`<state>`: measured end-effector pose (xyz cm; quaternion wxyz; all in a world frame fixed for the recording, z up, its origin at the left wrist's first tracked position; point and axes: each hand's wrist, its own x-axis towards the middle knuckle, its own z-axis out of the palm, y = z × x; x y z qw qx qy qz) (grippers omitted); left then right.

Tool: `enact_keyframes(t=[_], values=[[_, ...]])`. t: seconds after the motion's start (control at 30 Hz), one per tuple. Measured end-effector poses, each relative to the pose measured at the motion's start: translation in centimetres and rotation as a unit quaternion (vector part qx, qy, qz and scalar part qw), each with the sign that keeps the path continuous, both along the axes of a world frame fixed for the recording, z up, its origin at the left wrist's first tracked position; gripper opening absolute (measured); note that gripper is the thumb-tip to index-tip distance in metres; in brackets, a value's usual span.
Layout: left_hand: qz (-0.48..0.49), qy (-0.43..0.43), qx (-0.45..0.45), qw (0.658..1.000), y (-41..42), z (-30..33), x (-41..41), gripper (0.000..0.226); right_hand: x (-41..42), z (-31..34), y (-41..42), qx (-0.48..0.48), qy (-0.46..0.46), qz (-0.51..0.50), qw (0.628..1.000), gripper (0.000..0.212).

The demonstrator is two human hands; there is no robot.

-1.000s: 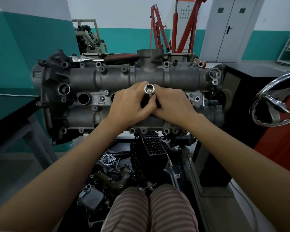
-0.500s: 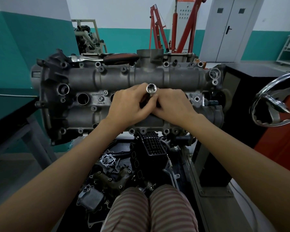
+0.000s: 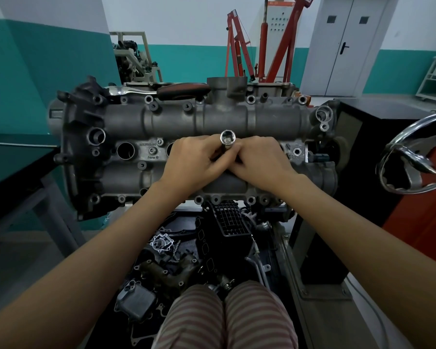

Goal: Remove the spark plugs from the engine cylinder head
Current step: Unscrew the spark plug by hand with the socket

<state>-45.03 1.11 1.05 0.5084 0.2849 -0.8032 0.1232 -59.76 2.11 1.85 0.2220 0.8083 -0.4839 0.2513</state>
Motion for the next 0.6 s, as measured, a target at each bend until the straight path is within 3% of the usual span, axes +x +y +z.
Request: enact_keyframes(t=[0.1, 0.27, 0.4, 0.6], values=[[-0.015, -0.002, 0.011, 1.0, 0.22, 0.11, 0.02, 0.035, 0.06, -0.06, 0.02, -0.006, -0.01, 0.013, 1.0, 0.051], [-0.014, -0.007, 0.019, 1.0, 0.53, 0.3, -0.11, 0.025, 0.05, -0.1, 0.05, -0.004, -0.026, 0.017, 0.999, 0.036], [0.011, -0.019, -0.008, 1.0, 0.08, 0.05, -0.03, 0.033, 0.12, -0.01, 0.06, -0.003, -0.022, -0.009, 1.0, 0.046], [0.005, -0.005, -0.01, 1.0, -0.19, -0.04, 0.0, 0.043, 0.07, 0.01, 0.07, 0.005, -0.014, -0.005, 1.0, 0.033]])
